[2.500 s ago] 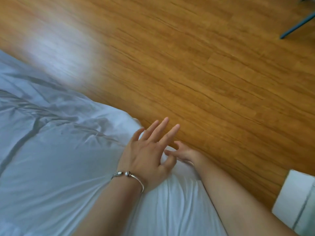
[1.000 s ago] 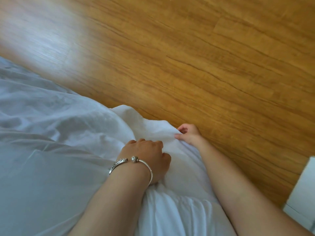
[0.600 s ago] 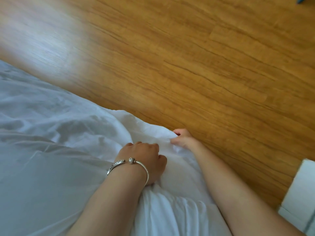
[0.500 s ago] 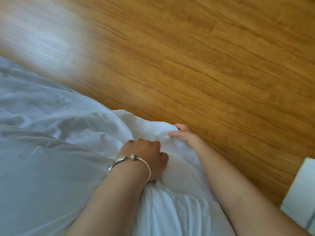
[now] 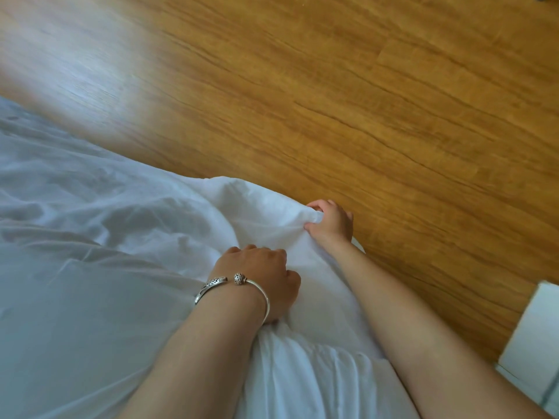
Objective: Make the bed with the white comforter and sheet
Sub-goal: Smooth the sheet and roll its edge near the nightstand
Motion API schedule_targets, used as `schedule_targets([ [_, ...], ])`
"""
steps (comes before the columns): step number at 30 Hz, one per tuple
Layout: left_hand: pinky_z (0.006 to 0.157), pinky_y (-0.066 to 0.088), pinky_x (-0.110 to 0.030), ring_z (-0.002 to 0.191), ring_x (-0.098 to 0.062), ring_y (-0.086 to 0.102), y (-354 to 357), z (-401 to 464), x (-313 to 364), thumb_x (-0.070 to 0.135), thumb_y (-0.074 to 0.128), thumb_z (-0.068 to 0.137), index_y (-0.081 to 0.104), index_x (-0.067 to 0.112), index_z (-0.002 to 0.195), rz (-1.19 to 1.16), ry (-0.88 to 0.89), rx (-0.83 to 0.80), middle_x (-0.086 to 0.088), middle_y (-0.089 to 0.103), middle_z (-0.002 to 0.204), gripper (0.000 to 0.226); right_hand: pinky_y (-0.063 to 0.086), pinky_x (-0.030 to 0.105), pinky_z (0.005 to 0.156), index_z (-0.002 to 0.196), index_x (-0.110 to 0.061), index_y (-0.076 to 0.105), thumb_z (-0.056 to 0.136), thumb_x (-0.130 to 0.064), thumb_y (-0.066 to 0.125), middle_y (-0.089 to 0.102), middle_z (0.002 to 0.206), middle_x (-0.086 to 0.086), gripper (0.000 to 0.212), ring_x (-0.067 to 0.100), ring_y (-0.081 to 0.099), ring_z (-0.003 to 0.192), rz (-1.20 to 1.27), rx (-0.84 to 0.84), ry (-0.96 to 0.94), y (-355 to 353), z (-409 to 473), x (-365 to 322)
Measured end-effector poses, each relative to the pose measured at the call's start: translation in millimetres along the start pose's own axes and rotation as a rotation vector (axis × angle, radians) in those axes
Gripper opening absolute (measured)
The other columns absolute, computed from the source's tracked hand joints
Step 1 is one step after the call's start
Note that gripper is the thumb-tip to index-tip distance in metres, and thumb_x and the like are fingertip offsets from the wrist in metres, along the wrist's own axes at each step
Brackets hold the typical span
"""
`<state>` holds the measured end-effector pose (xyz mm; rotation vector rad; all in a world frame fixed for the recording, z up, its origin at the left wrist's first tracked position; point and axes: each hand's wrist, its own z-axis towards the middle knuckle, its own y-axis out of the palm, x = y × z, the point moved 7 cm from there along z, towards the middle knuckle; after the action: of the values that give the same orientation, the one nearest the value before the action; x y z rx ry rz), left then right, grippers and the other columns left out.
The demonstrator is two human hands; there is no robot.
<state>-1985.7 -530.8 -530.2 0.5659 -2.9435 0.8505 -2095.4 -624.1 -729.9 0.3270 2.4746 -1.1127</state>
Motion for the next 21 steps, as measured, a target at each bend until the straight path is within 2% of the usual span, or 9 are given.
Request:
schedule_targets([
  [6, 0.096, 0.032, -0.031, 0.119, -0.019, 0.047, 0, 0, 0, 0.038, 0.029, 0.098, 0.052, 0.025, 0.124, -0.009, -0.002, -0.001, 0.001, 0.057, 0.127, 0.037, 0.029, 0.029, 0.089, 0.098, -0.030, 0.063, 0.073, -0.031, 0.076, 0.060, 0.103, -0.013, 0.028, 0.012, 0.057, 0.100, -0.062, 0.060, -0.035, -8, -3, 1],
  [10, 0.095, 0.032, -0.030, 0.119, -0.019, 0.046, -1, 0, 0, 0.038, 0.029, 0.098, 0.051, 0.026, 0.125, -0.014, -0.010, -0.006, 0.002, 0.056, 0.127, 0.037, 0.023, 0.028, 0.077, 0.081, -0.029, 0.053, 0.076, -0.038, 0.073, 0.051, 0.083, -0.014, 0.023, 0.014, 0.054, 0.090, -0.251, 0.061, -0.068, -8, -4, -4],
  [13, 0.095, 0.032, -0.030, 0.120, -0.019, 0.046, 0, 0, -1, 0.039, 0.029, 0.098, 0.051, 0.026, 0.125, -0.013, -0.015, -0.013, 0.001, 0.056, 0.128, 0.038, 0.019, 0.030, 0.073, 0.067, -0.026, 0.043, 0.078, -0.045, 0.069, 0.047, 0.075, -0.011, 0.034, 0.015, 0.052, 0.082, -0.347, 0.030, -0.119, -6, -5, -6],
  [15, 0.094, 0.031, -0.030, 0.119, -0.019, 0.046, -1, 0, -1, 0.039, 0.029, 0.098, 0.051, 0.026, 0.125, -0.015, -0.015, -0.013, 0.001, 0.056, 0.128, 0.038, 0.021, 0.031, 0.074, 0.058, -0.026, 0.037, 0.082, -0.050, 0.063, 0.051, 0.071, -0.009, 0.043, 0.017, 0.054, 0.081, -0.388, 0.008, -0.171, -5, -7, -7],
  [17, 0.093, 0.031, -0.029, 0.119, -0.019, 0.046, -1, 0, 0, 0.040, 0.029, 0.098, 0.051, 0.026, 0.126, -0.013, -0.017, -0.017, 0.001, 0.056, 0.128, 0.038, 0.024, 0.031, 0.079, 0.058, -0.025, 0.049, 0.089, -0.056, 0.050, 0.060, 0.071, -0.007, 0.044, 0.018, 0.054, 0.081, -0.470, -0.012, -0.222, -6, -10, -10],
  [19, 0.094, 0.032, -0.030, 0.119, -0.019, 0.046, 0, 0, -1, 0.040, 0.028, 0.098, 0.051, 0.026, 0.127, -0.006, -0.018, -0.022, 0.000, 0.056, 0.128, 0.038, 0.028, 0.032, 0.084, 0.071, -0.026, 0.064, 0.095, -0.059, 0.039, 0.067, 0.078, -0.003, 0.048, 0.020, 0.046, 0.079, -0.480, -0.093, -0.166, -6, -13, -8],
  [21, 0.095, 0.032, -0.031, 0.119, -0.019, 0.046, 0, 0, -1, 0.040, 0.028, 0.098, 0.051, 0.026, 0.126, 0.002, -0.015, -0.023, 0.000, 0.056, 0.128, 0.039, 0.031, 0.032, 0.086, 0.066, -0.023, 0.057, 0.098, -0.055, 0.040, 0.066, 0.085, 0.003, 0.048, 0.024, 0.044, 0.086, -0.399, -0.197, -0.103, -3, -13, -4],
])
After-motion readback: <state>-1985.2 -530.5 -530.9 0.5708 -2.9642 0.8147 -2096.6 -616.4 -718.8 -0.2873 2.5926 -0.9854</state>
